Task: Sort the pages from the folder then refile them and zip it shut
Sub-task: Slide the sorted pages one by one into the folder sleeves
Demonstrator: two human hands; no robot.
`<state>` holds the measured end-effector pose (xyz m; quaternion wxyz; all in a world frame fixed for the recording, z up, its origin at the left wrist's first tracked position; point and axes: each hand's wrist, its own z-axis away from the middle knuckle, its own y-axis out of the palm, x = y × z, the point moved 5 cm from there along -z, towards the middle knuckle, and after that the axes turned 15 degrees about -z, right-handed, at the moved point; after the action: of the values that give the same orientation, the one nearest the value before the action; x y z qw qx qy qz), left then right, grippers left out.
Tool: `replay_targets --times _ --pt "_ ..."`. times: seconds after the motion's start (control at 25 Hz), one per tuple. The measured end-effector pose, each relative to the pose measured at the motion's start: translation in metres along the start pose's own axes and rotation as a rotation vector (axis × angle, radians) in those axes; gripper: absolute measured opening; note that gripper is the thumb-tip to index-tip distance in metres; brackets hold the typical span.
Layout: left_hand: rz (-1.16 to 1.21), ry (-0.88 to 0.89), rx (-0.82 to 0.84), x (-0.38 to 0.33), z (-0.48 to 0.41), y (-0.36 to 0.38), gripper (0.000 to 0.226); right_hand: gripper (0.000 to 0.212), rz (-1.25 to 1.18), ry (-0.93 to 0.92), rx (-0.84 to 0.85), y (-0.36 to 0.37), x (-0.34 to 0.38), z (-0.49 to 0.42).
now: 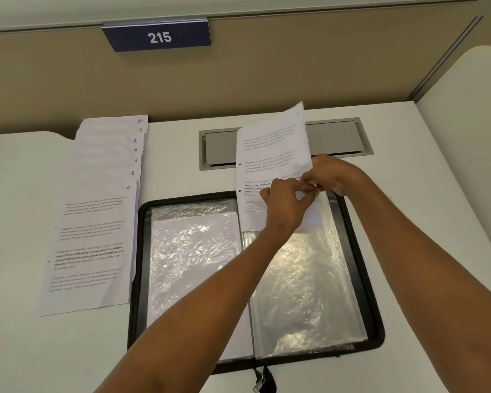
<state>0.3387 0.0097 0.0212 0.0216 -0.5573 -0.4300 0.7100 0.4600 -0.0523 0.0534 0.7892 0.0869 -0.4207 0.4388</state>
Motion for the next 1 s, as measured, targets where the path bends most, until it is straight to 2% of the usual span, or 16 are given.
replay_targets --times 0.08,0.2,0.28,0.48,0.56,0.72,0.84,0.92,1.0 --pt "-0.074 0.002 -0.008 -0.004 -0.002 0.000 0.009 0.019 0.022 0.062 0.054 -0.008 -0.003 0.002" --pt "-0.089 0.000 -0.005 -0.007 -0.003 0.004 0.008 0.027 -0.100 -0.036 -0.054 -0.015 0.007 0.000" --pt "-0.075 -0.022 -0.010 -0.007 -0.002 0.007 0.008 0.032 -0.066 -0.048 -0.092 -0.019 0.011 -0.006" --pt "-0.084 -0.069 -0.032 -0.012 -0.006 0.008 0.014 0.030 0.185 0.134 0.102 -0.022 0.010 -0.015" --pt "-0.101 -0.064 -0.050 -0.013 -0.007 0.007 0.014 0.029 0.181 0.121 0.117 -0.018 0.010 -0.018" --pt "-0.114 -0.043 -0.067 -0.013 -0.006 0.008 0.014 0.030 0.032 -0.045 -0.003 -0.019 0.019 -0.027" --pt "-0.103 -0.066 -0.085 -0.013 -0.004 0.007 0.019 0.025 0.179 0.056 0.112 -0.016 0.014 -0.029" --pt "-0.075 -0.092 -0.105 -0.013 0.000 0.008 0.025 0.031 0.261 0.130 0.175 -0.015 0.008 -0.029" --pt "-0.044 -0.096 -0.138 -0.014 0.004 0.008 0.026 0.031 0.227 0.111 0.181 -0.016 0.007 -0.031"
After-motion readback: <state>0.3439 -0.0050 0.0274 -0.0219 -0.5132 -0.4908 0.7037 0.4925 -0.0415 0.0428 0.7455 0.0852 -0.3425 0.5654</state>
